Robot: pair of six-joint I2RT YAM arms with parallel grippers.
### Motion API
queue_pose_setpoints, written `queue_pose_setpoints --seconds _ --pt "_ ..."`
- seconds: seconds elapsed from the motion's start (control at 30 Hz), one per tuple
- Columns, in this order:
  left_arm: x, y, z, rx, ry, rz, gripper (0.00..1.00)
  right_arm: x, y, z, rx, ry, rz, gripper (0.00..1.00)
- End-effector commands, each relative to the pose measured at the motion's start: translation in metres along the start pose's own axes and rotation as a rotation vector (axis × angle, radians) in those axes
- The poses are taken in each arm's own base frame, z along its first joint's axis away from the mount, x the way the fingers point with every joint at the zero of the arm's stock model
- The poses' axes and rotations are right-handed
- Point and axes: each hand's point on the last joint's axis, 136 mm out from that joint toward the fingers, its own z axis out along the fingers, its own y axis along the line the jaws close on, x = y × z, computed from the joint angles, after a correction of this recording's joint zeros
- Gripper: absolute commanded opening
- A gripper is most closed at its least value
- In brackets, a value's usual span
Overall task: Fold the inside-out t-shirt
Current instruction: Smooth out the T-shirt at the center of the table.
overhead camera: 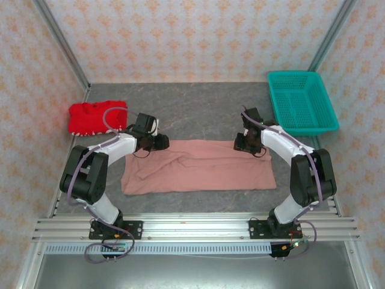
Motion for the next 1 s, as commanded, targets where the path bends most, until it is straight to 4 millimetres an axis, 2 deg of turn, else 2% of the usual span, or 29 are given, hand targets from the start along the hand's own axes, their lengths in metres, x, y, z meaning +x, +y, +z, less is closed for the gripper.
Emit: queue_pose_setpoints --seconds 0.0,0.07,0.2,0.3,0.57,0.63,0.7,0.83,0.97 --pt "0.01 -0.007 -0.003 0.014 0.053 0.025 0.24 -0.001 -0.003 -0.004 0.019 -0.017 -0.017 0.41" --pt "0.016 -0.005 -0.006 0.003 0.067 0.025 0.12 -0.001 -0.002 -0.004 0.018 -0.015 -0.019 0.41" --pt "0.027 -0.014 -0.018 0.024 0.073 0.021 0.0 -0.002 -0.003 -0.006 0.021 -0.024 -0.023 0.41" --pt "0.044 -0.031 -0.028 0.053 0.093 0.045 0.0 -0.001 -0.004 -0.006 0.028 -0.021 -0.025 0.41" --pt "0.118 -0.056 -0.047 0.06 0.203 0.085 0.0 -0.002 -0.009 -0.012 0.054 -0.031 -0.04 0.41" --pt "0.127 -0.067 -0.053 0.098 0.215 0.106 0.0 -0.002 -0.007 -0.011 0.048 -0.03 -0.036 0.41" --pt "0.121 -0.064 -0.059 0.068 0.178 0.133 0.02 -0.002 -0.005 -0.009 0.035 -0.025 -0.032 0.41" --pt "0.076 -0.028 -0.065 -0.133 0.039 0.113 0.28 -0.003 0.002 -0.006 0.004 -0.019 -0.024 0.41" --pt "0.034 -0.003 -0.05 -0.131 -0.026 -0.029 0.45 -0.002 0.001 -0.009 0.006 -0.023 -0.029 0.41"
